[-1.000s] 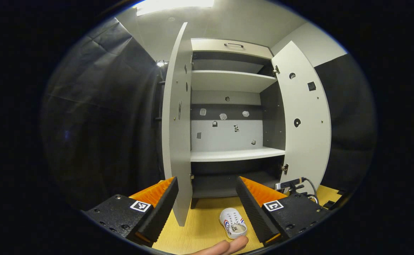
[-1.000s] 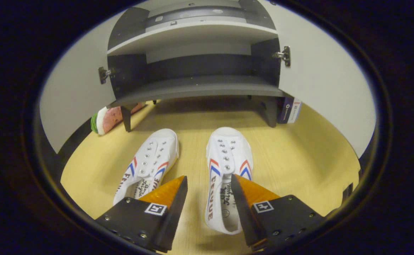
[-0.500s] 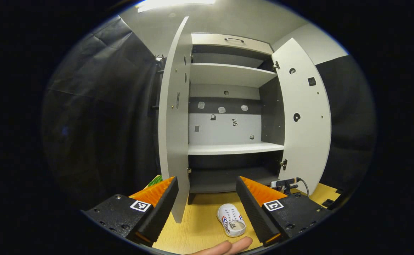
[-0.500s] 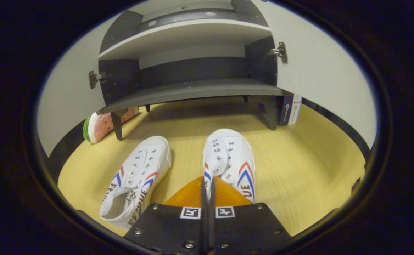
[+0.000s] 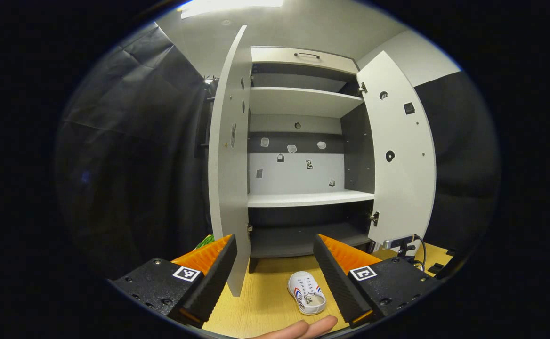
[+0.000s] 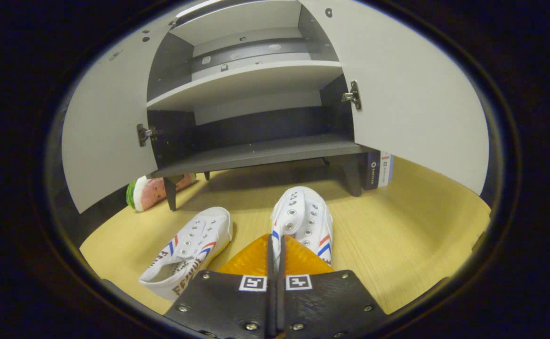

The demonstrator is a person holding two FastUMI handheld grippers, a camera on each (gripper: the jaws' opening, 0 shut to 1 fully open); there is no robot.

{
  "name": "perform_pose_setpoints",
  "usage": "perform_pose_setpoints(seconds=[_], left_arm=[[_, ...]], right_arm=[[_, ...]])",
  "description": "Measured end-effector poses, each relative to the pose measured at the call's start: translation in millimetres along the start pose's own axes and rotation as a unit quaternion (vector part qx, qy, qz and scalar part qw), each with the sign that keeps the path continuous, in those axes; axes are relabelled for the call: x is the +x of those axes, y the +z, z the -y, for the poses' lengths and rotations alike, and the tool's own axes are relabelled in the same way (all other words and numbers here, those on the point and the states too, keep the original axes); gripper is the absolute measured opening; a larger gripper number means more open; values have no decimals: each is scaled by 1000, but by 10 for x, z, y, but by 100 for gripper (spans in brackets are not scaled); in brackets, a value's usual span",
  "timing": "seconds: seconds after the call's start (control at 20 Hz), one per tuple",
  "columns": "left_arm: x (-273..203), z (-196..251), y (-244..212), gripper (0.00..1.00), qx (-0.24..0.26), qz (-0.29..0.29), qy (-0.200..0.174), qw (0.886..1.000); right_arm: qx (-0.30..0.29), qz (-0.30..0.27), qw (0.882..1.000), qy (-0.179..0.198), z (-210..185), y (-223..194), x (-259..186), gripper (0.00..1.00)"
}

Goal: Grab one shoe with the right hand and put it into the shoe cabinet, grab the other shoe with the left hand and put it into the shoe cabinet; then close the right door with the right hand and the left door with the left hand.

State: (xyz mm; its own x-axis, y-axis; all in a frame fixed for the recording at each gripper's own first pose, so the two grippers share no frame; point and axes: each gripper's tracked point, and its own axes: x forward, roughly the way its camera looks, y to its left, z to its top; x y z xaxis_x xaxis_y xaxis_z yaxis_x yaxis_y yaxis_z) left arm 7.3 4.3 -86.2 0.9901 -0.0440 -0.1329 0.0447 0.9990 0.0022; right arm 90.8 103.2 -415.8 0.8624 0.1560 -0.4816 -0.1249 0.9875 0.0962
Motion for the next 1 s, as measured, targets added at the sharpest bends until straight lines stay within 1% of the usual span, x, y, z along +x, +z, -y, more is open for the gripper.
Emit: perform_pose_setpoints(seconds=[0.25, 0.35, 0.45, 0.55, 0.6, 0.65, 0.7, 0.75, 0.85, 0.9, 0.95, 1.0], left_arm=[[6, 11, -109, 100, -3, -9, -8, 1000], [7, -4, -135, 100, -4, -11, -9, 1000], [8, -15, -168, 100, -6, -15, -12, 1000], [20, -57, -192, 100, -8, -16, -10, 1000], [24, -74, -201, 100, -11, -16, -9, 1000], [25, -77, -234, 100, -13, -19, -10, 1000], [33, -82, -246, 100, -14, -21, -12, 1000], [45, -90, -256, 100, -13, -24, -12, 1000], [59, -104, -282, 99, -10, -26, -10, 1000], [62, -111, -285, 99, -7, -24, -9, 1000], [70, -115, -284, 100, -5, -25, -9, 1000], [65, -92, -300, 100, -4, -25, -11, 1000]], right_arm=[[-52, 42, 998, 14, -130, 524, -236, 1], [-52, 59, 997, 24, -226, 780, -341, 1], [-68, 93, 993, 25, -270, 1127, -450, 1], [-53, 103, 993, 35, -377, 1339, -524, 0], [-55, 119, 990, 46, -439, 1453, -583, 0], [-68, 139, 987, 37, -426, 1591, -611, 0], [-82, 144, 986, 33, -432, 1645, -645, 0], [-85, 138, 986, 40, -505, 1579, -661, 1], [-91, 123, 987, 43, -547, 1436, -662, 0], [-95, 112, 988, 38, -561, 1350, -661, 0], [-92, 98, 991, 24, -496, 1225, -644, 0], [-77, 80, 994, 19, -477, 1071, -631, 1]])
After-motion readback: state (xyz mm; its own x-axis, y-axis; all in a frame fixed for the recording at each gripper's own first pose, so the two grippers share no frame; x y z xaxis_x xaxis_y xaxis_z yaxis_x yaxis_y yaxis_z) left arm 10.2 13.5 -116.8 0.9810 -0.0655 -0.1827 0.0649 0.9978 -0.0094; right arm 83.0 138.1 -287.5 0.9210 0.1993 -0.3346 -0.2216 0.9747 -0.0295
